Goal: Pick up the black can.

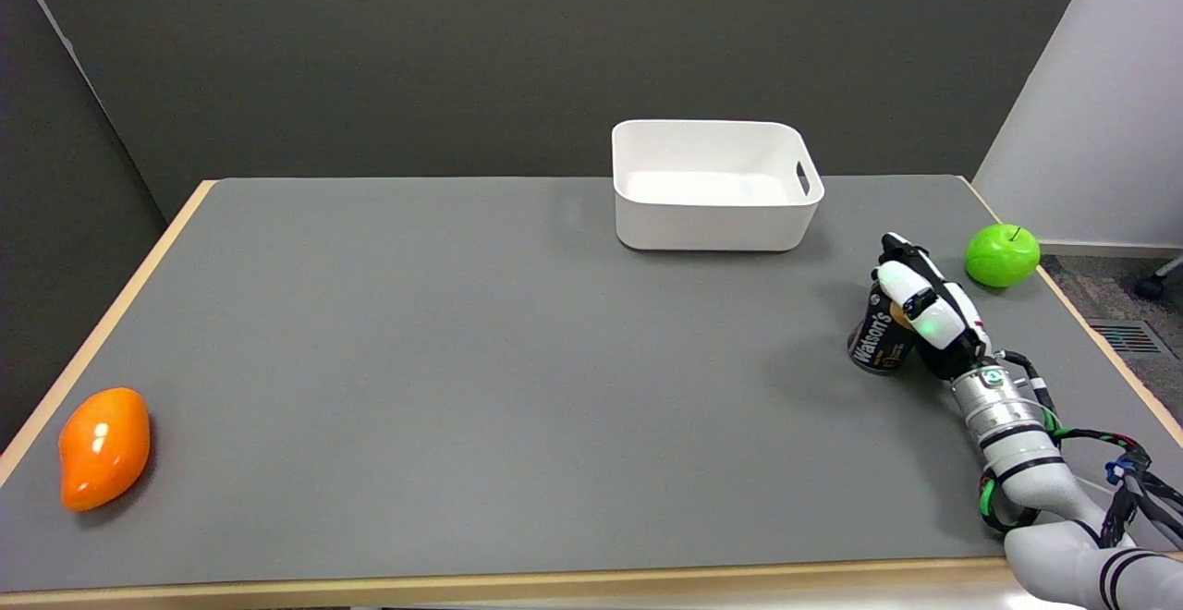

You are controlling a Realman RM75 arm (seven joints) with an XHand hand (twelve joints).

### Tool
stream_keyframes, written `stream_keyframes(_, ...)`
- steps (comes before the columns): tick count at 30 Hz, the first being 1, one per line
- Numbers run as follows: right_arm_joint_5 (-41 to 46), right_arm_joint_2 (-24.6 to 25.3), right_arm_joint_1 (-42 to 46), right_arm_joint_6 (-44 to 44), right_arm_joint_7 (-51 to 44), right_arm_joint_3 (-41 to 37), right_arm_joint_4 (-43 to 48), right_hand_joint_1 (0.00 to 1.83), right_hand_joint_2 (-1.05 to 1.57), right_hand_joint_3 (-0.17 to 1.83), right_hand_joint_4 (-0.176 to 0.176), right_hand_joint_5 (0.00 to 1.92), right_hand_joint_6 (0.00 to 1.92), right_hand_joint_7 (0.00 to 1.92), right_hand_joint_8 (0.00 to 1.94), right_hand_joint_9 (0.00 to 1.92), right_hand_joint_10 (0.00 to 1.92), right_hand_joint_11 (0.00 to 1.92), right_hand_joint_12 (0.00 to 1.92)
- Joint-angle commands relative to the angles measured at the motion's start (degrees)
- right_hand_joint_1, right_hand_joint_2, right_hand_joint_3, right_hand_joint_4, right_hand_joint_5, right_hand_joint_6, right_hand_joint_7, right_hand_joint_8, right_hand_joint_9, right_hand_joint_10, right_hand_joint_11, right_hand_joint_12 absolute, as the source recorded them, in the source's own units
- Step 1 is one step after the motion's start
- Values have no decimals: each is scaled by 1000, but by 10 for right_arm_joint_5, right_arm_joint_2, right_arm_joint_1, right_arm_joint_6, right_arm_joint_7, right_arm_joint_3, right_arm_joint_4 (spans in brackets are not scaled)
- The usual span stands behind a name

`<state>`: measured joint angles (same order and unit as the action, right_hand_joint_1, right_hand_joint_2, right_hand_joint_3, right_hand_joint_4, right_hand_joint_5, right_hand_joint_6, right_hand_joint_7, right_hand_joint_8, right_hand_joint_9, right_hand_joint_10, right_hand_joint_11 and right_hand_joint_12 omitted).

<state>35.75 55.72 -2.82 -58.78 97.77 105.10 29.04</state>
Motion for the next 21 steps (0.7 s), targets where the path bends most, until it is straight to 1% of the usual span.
stream_keyframes(1, -1, 0, -25, 13, 8, 9, -22, 1024, 616, 1013, -81, 38, 397, 50, 294, 1, 423, 0, 707)
stream_keyframes(3, -1, 0, -26, 13, 8, 8, -23, 908, 613, 968, -67, 84, 319, 95, 238, 5, 460, -1, 746)
stream_keyframes(5, -1, 0, -26, 11, 9, 7, -23, 1024, 595, 1020, -74, 34, 441, 42, 371, -1, 472, -1, 733)
stream_keyframes(7, 0, -1, -26, 4, 9, 6, -24, 929, 590, 1013, -72, 35, 435, 42, 363, -1, 457, -1, 733)
stream_keyframes(9, -1, -1, -26, -8, 15, 6, -30, 886, 584, 1008, -71, 36, 432, 41, 356, -1, 421, -1, 728)
stream_keyframes(11, -5, -1, -26, -24, 25, 7, -39, 793, 568, 994, -70, 36, 418, 42, 299, 5, 332, -1, 697)
stream_keyframes(13, -5, -2, -26, -44, 35, 10, -50, 750, 545, 978, -70, 36, 411, 49, 253, 11, 297, 0, 674)
stream_keyframes(15, -5, -1, -24, -60, 43, 11, -55, 549, 530, 932, -67, 41, 353, 44, 185, 2, 271, -1, 690)
stream_keyframes(16, -5, -1, -23, -64, 46, 11, -55, 494, 527, 921, -67, 41, 335, 40, 165, -1, 258, -1, 688)
stream_keyframes(18, -5, -1, -20, -76, 50, 11, -55, 467, 536, 899, -71, 34, 315, 27, 142, -1, 213, -1, 644)
stream_keyframes(20, -5, 0, -16, -89, 50, 11, -55, 436, 578, 808, -78, 24, 283, 3, 135, -1, 155, -1, 562)
stream_keyframes(21, -5, 0, -14, -94, 50, 11, -55, 427, 557, 850, -81, 27, 258, -1, 115, -1, 133, -1, 540)
